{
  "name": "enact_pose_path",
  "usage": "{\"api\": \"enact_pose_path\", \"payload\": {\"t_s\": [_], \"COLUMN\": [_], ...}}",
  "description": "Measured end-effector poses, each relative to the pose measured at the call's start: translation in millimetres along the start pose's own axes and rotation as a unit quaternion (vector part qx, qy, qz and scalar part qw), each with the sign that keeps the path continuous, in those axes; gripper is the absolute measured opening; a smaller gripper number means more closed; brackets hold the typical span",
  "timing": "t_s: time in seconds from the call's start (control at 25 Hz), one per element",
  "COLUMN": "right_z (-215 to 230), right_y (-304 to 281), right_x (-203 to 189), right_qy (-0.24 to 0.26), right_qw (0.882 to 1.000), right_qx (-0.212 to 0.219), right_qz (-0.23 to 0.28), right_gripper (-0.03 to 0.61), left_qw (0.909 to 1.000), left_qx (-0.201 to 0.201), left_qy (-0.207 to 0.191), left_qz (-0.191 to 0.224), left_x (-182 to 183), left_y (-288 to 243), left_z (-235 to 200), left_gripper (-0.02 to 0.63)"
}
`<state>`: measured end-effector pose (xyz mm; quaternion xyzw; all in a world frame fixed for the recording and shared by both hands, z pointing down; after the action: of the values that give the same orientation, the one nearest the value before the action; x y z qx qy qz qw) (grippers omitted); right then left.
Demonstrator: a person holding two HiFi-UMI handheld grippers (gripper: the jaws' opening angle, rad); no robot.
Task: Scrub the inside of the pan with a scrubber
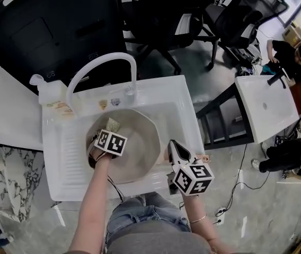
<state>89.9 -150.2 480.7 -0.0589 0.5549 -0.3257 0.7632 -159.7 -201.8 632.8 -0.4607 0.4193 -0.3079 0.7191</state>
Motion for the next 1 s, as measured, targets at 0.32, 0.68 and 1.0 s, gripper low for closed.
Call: {"api": "enact_pose_path", "payload": {"t_s": [0.32,0.68,1.0], "right_z": [-26.6,-24.1,-26.0], "right_y": [3.2,41.7,61.5], "right_x": [-8.6,-7.8,-11.8], "right_qy": [0.0,-0.006,-0.01], "right_qw": [1.0,0.999,0.999], "right_qx": [0.015,0.001,-0.006], "right_qz": [0.008,0.033,0.041], "right_gripper": [0.011,0.011,0.011], "left_qw": [0.9863,0.9831,0.8858], "left_qx": [0.084,-0.165,-0.453], "left_qy": [-0.133,0.009,0.074], "left_qz": [-0.051,0.08,0.069], "left_x": [-29.1,-4.9,5.3], "left_y": [11.1,90.4,136.2], "left_z": [-19.3,50.3,144.7], "left_gripper": [0.06,0.061,0.061]}}
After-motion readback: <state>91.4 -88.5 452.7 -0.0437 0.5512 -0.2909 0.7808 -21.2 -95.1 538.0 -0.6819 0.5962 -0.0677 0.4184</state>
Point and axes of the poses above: the fingertips, and each gripper's own axes: y backward along the fingers, z to its right, x out of its top, the point moved 1 cm from there along y, backward along the fingers
